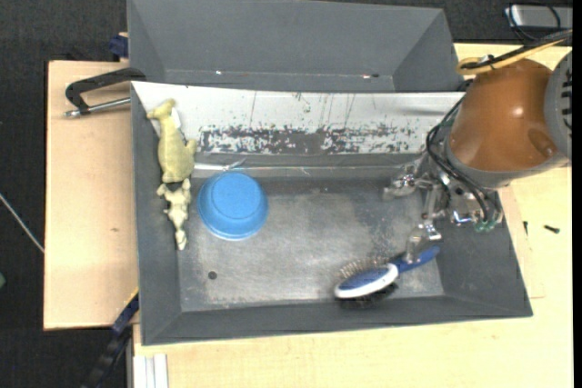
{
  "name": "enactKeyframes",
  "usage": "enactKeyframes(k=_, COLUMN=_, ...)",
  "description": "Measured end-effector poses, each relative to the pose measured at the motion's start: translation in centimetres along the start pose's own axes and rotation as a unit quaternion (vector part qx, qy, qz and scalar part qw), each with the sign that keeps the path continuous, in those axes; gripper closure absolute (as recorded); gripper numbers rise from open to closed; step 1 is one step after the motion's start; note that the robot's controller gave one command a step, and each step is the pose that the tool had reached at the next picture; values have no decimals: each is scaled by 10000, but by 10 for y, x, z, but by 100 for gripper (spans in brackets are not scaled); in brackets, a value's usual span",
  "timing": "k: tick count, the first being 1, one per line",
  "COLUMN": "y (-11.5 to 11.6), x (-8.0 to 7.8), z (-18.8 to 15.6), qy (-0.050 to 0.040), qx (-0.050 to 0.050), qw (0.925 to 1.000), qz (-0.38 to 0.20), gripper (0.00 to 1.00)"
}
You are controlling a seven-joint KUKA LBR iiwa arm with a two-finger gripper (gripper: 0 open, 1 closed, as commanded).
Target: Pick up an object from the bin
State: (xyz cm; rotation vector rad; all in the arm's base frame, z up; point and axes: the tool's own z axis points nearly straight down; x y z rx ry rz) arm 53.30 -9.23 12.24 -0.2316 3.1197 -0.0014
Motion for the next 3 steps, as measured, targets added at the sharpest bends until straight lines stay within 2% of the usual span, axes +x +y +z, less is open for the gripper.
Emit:
enactKeyframes(k=1, y=15, x=37, z=50, qy=37, qx=-17, qw=9857, qz=-1682, gripper=0)
enactKeyframes(k=2, y=64, x=19, z=49, qy=12, qx=-5, qw=9411, qz=-3383, gripper=0)
enactKeyframes(k=3, y=66, x=17, z=49, qy=-17, qx=-13, qw=9410, qz=-3384, gripper=100)
